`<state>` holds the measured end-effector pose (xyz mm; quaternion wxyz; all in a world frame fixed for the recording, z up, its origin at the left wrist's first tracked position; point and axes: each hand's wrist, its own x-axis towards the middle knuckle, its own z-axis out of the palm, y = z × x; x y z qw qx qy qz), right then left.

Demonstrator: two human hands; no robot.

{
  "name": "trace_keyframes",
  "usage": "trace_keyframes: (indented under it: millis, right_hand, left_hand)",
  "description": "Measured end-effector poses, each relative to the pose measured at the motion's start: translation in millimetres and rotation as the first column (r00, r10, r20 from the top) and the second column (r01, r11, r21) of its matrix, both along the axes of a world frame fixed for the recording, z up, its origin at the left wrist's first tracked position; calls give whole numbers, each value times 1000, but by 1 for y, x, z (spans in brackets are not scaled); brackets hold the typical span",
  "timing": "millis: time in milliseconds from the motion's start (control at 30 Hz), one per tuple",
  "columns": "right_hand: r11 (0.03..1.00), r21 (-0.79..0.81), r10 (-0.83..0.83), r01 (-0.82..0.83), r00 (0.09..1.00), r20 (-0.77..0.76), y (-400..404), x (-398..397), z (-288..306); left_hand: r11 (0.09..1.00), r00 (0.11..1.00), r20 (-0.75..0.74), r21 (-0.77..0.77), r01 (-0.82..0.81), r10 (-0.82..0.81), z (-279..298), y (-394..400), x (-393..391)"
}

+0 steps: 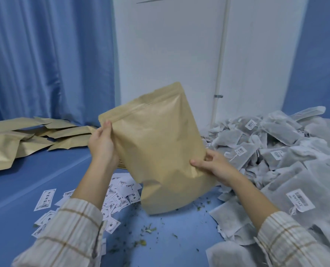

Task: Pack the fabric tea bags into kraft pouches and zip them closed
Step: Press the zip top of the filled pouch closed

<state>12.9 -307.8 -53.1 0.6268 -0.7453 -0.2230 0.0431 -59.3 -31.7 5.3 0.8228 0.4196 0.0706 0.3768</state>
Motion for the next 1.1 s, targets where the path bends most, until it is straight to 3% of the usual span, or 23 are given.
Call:
trace_keyframes:
  millis: [67, 133, 200, 233, 367, 467, 600, 667, 733, 833, 967, 1100]
  right_hand:
    - [991, 126, -47, 50, 999, -28, 16, -1, -2]
    - [958, 278, -47, 72, 994, -96, 31, -2, -5]
    - [895, 444, 45, 36, 984, -172, 47, -6, -11]
    - [873, 488, 95, 15, 975, -199, 56, -9, -14]
    - [804, 591, 269, -58, 923, -276, 86, -27, -29]
    - [733, 680, 309, -12, 897, -316, 114, -35, -34]
    - [663, 747, 397, -55, 871, -289, 239, -47, 15]
    - [734, 645, 545, -212, 751, -373, 326, -65, 54]
    - [794, 495, 583, -353, 673, -456, 380, -78, 67]
    - [912, 311, 405, -269, 719, -565, 407, -69, 51]
    - [989, 134, 115, -56, 867, -486, 371, -13, -6]
    - [999, 38, -4, 22, 906, -424, 334, 23, -36]
  left_hand:
    - [985, 991, -114, 147, 90, -74, -15, 14, -10]
    - [901, 905, -368, 287, 327, -212, -37, 22, -24]
    - [791, 746, -557, 238, 564, -365, -57, 24, -38]
    - [776, 706, -573, 180, 604, -417, -64, 24, -45]
    - [827, 759, -341, -122, 549, -554, -86, 44, -64]
    - [765, 779, -75, -267, 586, -622, -96, 62, -76]
    - [715, 837, 231, -439, 545, -496, -104, 85, -74]
    - [743, 882, 207, -478, 468, -423, -105, 95, -63]
    - [777, 930, 121, -518, 358, -348, -109, 108, -48]
    - [764, 930, 37, -558, 323, -366, -111, 122, -36]
    - [786, 901, -86, -529, 319, -424, -116, 122, -11]
    - [816, 834, -265, -481, 321, -484, -125, 107, 22]
